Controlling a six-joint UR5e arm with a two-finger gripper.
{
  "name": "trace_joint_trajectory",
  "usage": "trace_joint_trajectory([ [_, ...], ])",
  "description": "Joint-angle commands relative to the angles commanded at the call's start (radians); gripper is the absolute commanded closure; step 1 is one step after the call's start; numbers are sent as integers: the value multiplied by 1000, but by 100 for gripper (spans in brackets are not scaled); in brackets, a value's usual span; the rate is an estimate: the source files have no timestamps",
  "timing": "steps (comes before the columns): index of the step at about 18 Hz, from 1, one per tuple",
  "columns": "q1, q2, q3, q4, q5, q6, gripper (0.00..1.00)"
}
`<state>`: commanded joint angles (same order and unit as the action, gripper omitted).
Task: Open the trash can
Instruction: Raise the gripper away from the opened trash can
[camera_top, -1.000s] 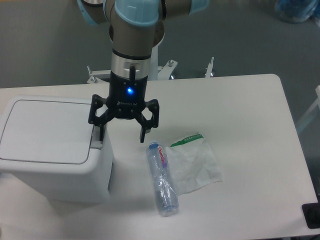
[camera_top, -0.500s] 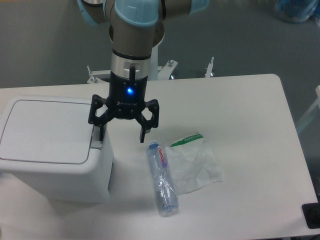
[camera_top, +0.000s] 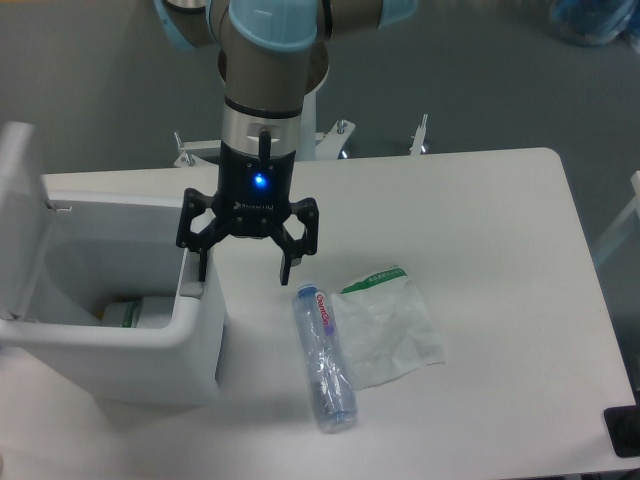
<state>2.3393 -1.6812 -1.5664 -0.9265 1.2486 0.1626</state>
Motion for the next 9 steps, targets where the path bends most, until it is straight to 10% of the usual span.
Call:
trace_joint_trajectory([
  [9, 72, -3, 88, -2, 99, 75, 0],
])
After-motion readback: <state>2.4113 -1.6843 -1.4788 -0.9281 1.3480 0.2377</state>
